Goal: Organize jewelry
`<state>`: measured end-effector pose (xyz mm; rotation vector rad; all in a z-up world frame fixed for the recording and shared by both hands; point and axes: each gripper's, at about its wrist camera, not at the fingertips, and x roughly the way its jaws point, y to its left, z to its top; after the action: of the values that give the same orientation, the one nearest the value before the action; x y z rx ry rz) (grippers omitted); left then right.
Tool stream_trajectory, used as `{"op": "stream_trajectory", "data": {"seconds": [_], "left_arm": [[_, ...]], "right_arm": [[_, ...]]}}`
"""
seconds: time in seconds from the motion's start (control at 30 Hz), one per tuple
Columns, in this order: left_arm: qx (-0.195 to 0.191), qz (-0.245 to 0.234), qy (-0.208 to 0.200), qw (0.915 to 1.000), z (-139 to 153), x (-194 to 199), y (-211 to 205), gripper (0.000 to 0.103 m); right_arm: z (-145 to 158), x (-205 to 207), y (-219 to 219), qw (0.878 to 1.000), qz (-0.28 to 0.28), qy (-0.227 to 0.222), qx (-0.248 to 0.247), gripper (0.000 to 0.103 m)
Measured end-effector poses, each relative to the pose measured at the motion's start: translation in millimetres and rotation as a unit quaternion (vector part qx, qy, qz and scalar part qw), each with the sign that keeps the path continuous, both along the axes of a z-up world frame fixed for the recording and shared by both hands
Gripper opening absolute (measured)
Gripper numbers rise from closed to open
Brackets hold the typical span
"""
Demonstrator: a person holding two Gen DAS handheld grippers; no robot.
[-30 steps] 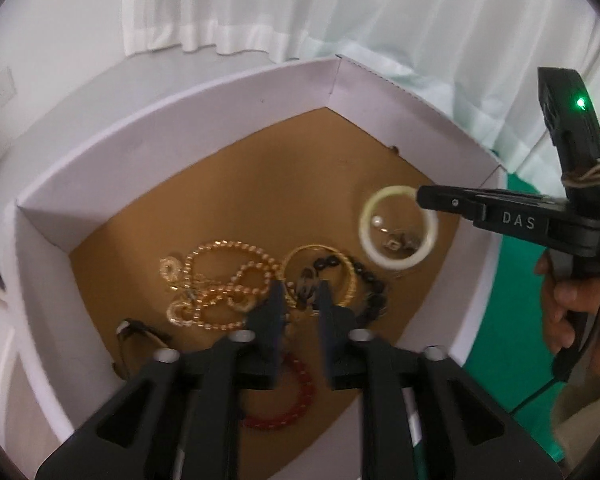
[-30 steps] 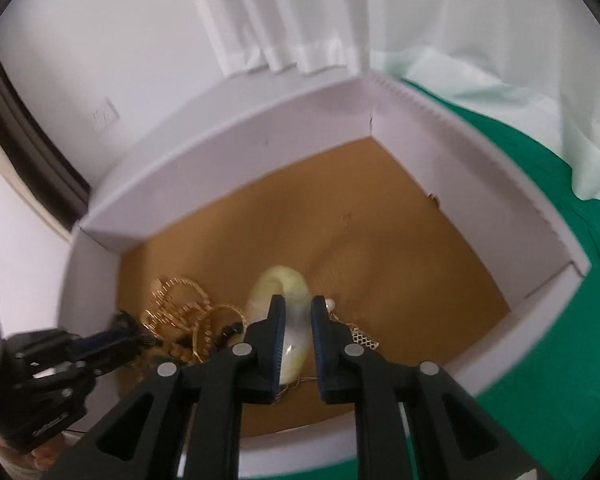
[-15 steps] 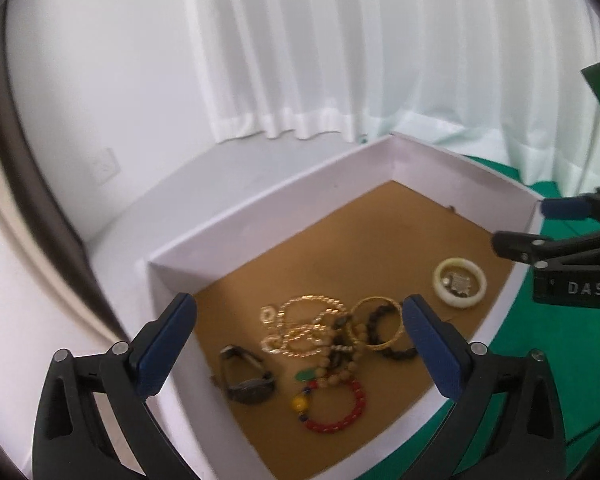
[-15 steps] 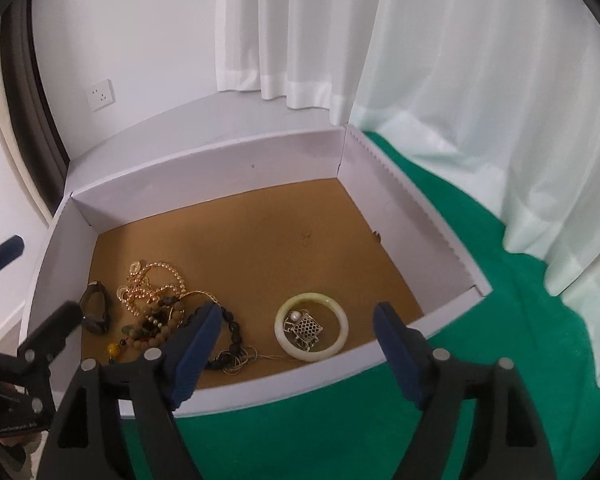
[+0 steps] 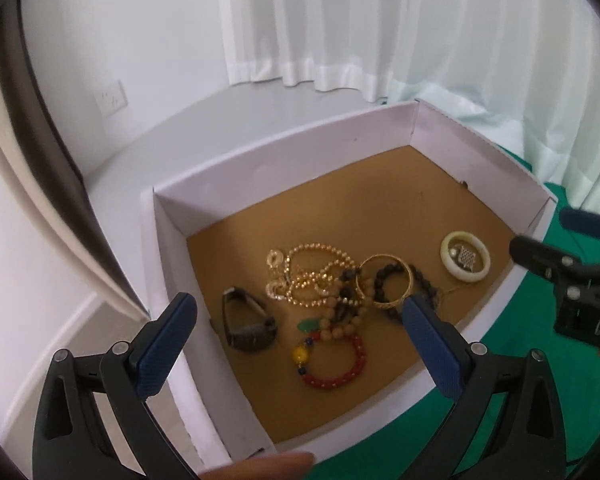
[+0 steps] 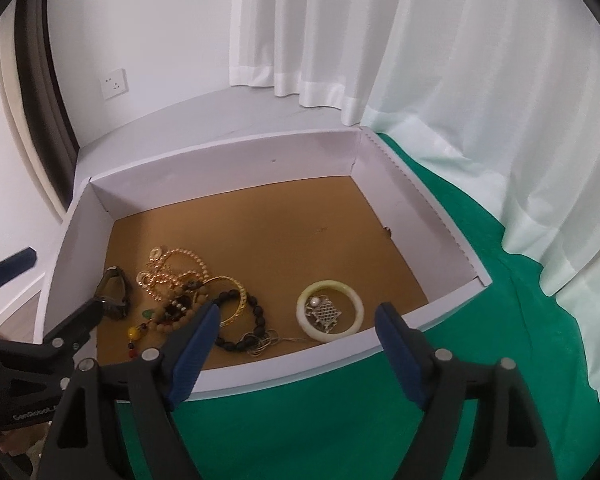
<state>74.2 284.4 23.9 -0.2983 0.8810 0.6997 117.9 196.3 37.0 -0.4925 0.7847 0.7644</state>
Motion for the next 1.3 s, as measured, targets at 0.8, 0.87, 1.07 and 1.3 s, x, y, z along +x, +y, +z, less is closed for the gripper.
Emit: {"op": "stream_trajectory", "data": {"seconds": [0.8, 0.87, 1.07, 1.3], "left_arm": [[-0.033, 0.059, -0.007, 0.9977, 41.9, -25.7, 21.9, 0.102], [-0.029, 0.060, -0.008, 0.9978, 46.7, -27.3, 20.6, 0.102], [-0.018, 0.064, -0.009, 0.9978, 58.3, -31.6, 16.2, 0.102], [-0.015, 0.057, -0.004, 0.9983, 58.6, -29.0, 9.5, 0.102]], "right_arm": [[26.0, -30.2, 22.6, 0.999, 0.020, 0.018, -0.020, 0.083], [28.7, -31.3, 21.0, 0.999, 0.020, 0.019, -0.022, 0.083], [36.9, -33.7, 15.3, 0.999, 0.017, 0.013, -0.024, 0.083], [39.1, -36.2, 10.1, 0.999, 0.015, 0.011, -0.027, 0.083]]}}
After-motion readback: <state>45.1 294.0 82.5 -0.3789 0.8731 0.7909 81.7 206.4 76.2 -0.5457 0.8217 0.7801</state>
